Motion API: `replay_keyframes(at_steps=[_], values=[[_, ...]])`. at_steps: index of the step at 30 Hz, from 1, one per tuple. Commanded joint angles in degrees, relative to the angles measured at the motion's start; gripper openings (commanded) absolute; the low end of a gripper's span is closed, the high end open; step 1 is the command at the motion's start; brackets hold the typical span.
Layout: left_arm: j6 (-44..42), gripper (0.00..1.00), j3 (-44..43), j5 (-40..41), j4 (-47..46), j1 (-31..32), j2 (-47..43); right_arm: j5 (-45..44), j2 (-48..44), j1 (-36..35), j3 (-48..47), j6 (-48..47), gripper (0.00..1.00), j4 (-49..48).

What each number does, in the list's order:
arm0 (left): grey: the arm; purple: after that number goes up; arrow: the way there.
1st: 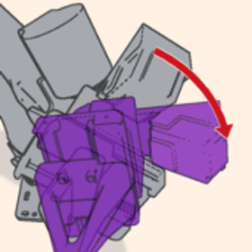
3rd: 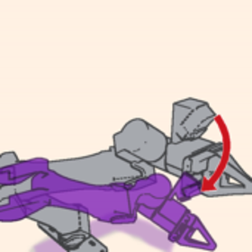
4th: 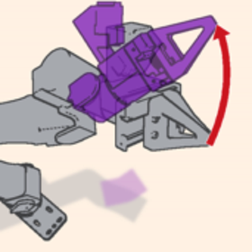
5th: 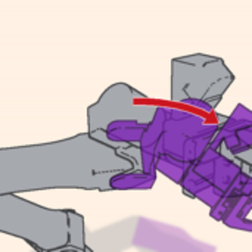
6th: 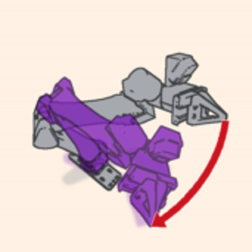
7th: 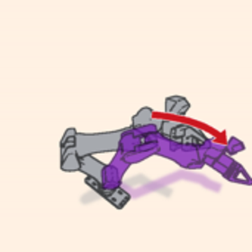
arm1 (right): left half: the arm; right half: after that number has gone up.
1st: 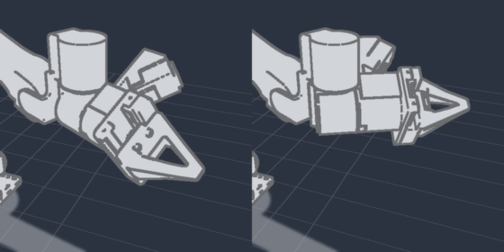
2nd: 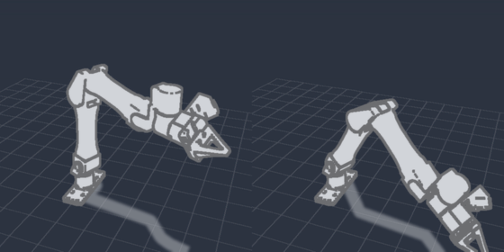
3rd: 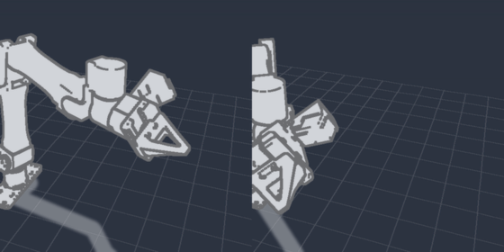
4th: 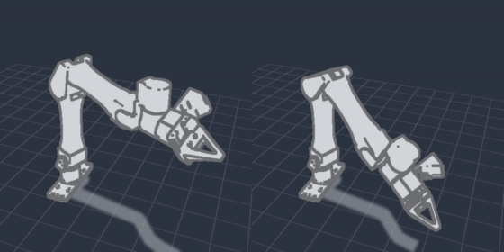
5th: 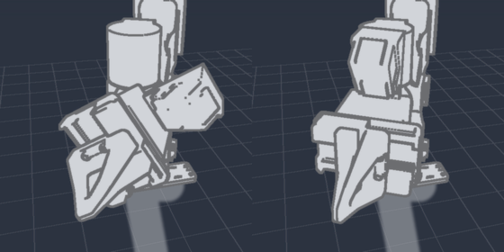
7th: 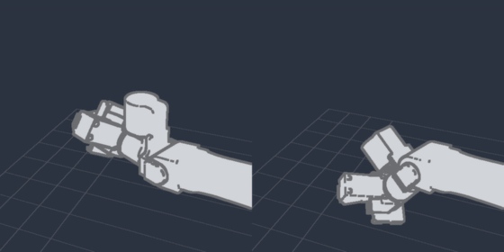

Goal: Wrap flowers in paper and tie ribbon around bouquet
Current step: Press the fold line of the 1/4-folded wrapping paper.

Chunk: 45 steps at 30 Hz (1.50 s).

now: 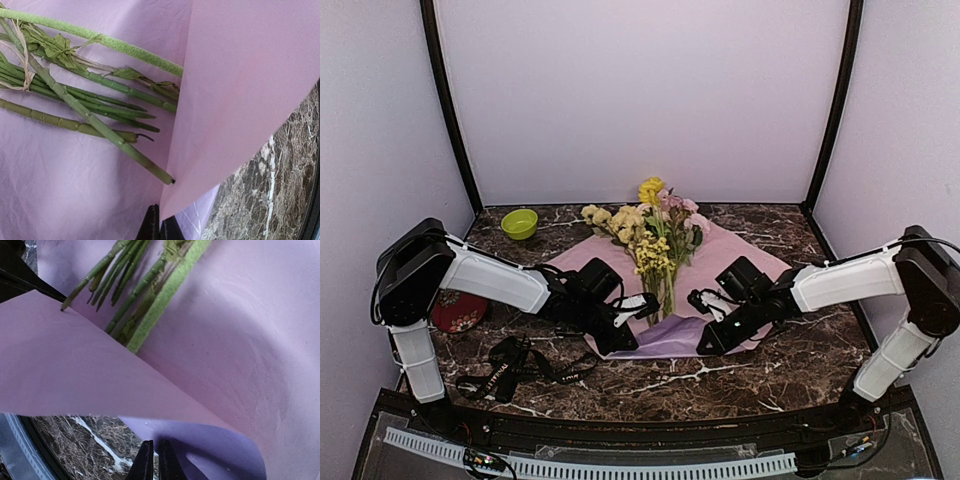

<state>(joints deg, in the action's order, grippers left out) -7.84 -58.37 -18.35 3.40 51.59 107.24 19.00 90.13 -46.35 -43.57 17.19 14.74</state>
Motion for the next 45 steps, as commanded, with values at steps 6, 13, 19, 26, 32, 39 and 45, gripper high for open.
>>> replay_keyframes(at_steps=[6,13,19,26,32,39,45], values=[[-0.15,0.02,2.63,1.59,4.77,-0.35,-0.12,-4.81,4.3,0.65,-1.93,-0.85,0.05,4.35],[1.08,0.39,3.77,4.06,1.88,-0.3,-8.59,-3.84,5.87,0.71,-2.21,-0.03,0.05,4.82],[4.13,0.42,6.91,4.33,-2.65,0.64,-16.92,-1.38,8.28,0.67,-3.07,0.65,0.05,5.58],[3.82,0.34,8.09,2.71,-9.14,3.87,-21.56,-0.94,7.46,0.58,-3.4,3.31,0.05,4.73],[2.72,0.28,3.15,3.33,-5.95,5.43,-12.87,0.14,7.18,0.59,-3.2,4.63,0.05,3.91],[0.24,0.22,-0.93,7.65,-0.52,5.45,-4.65,-0.24,6.55,0.57,-1.97,6.13,0.05,1.85],[1.7,0.17,0.46,8.82,3.16,4.95,-0.99,-1.21,5.85,0.6,-1.49,6.02,0.05,2.2]])
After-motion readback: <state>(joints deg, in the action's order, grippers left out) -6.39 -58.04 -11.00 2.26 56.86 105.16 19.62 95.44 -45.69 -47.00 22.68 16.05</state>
